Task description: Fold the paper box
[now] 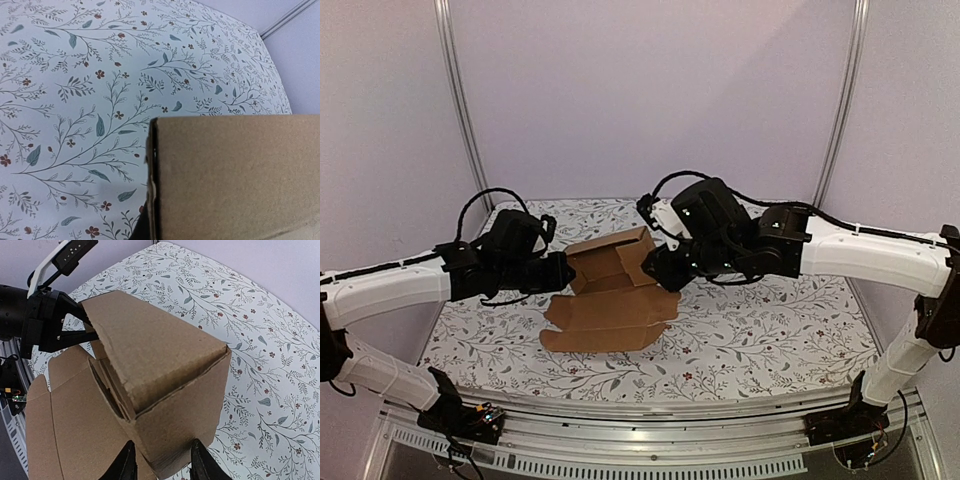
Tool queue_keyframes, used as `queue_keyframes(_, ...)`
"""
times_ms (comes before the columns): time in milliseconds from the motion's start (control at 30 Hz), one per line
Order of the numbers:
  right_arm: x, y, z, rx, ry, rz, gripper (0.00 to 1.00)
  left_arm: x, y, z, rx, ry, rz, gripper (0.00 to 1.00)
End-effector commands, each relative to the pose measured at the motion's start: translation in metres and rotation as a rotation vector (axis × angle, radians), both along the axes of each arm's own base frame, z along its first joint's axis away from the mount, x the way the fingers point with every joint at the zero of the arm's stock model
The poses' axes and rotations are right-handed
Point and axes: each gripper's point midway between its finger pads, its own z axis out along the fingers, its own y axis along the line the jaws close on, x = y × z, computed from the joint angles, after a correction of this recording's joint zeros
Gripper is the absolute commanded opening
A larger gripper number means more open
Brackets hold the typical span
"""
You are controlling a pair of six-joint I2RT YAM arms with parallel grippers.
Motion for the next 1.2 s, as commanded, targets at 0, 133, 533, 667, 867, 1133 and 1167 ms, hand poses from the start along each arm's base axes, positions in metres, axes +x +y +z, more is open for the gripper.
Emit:
queue_keyframes(0,0.009,0.008,0.004,0.021,-0.038,-0.070,0.34,0.006,0.003,0.004,0.002,0.008,0.031,0.00)
queue_keyframes(133,0.016,0.008,-0.002,0.005,-0.064,-0.125,0.34,0.006,0.005,0.003,0.003,0.016,0.040,0.00)
queue_keyframes(533,0.024,0.017,-0.009,0.015,-0.147,-0.230,0.37,0.004,0.000,-0.001,-0.011,0.043,0.038,0.00)
queue_keyframes(667,0.029,0.017,-0.012,0.012,-0.173,-0.274,0.32,0.002,-0.003,-0.004,-0.011,0.056,0.037,0.00)
queue_keyframes(867,0.035,0.019,-0.016,0.007,-0.215,-0.325,0.23,0.001,-0.009,-0.006,-0.017,0.072,0.035,0.00)
queue_keyframes(1133,0.038,0.025,-0.024,0.004,-0.259,-0.362,0.22,0.001,-0.018,-0.005,-0.028,0.080,0.019,0.00)
queue_keyframes(1167,0.038,0.026,-0.025,0.008,-0.266,-0.367,0.22,0.001,-0.019,-0.006,-0.029,0.081,0.017,0.00)
